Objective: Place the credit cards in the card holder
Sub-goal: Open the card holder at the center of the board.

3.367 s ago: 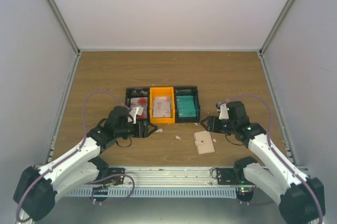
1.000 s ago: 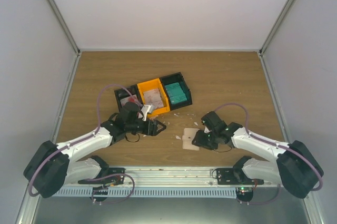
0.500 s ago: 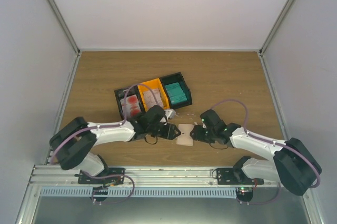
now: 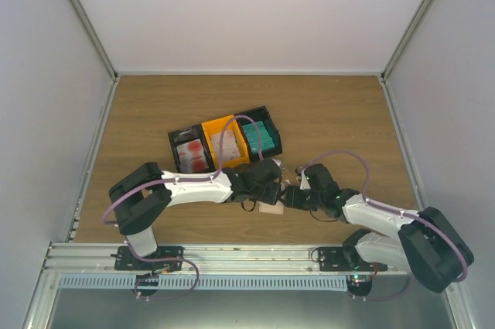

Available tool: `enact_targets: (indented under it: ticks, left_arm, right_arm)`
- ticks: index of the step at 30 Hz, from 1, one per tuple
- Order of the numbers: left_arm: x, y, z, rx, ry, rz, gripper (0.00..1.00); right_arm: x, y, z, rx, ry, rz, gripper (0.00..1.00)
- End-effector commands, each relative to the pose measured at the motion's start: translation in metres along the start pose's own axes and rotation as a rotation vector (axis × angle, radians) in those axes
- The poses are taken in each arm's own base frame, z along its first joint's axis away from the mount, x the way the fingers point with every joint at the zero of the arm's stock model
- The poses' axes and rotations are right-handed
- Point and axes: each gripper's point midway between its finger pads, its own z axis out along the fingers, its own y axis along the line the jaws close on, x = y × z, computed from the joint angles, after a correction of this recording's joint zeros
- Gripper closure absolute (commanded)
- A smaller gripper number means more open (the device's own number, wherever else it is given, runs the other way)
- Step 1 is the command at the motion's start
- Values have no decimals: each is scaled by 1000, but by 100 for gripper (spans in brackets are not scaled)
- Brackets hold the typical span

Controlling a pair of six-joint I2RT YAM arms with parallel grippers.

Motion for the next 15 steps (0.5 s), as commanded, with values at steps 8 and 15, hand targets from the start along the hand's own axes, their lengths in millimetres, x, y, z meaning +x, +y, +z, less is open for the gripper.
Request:
enact_targets:
  ticks: [8, 15]
  left_arm:
    - [25, 49, 16, -329, 62, 5, 55]
    - [46, 66, 21, -407, 132, 3, 56]
  right_arm:
    - [26, -24, -1, -41, 72, 42, 62]
    - [31, -20, -1, -76, 92, 34, 59]
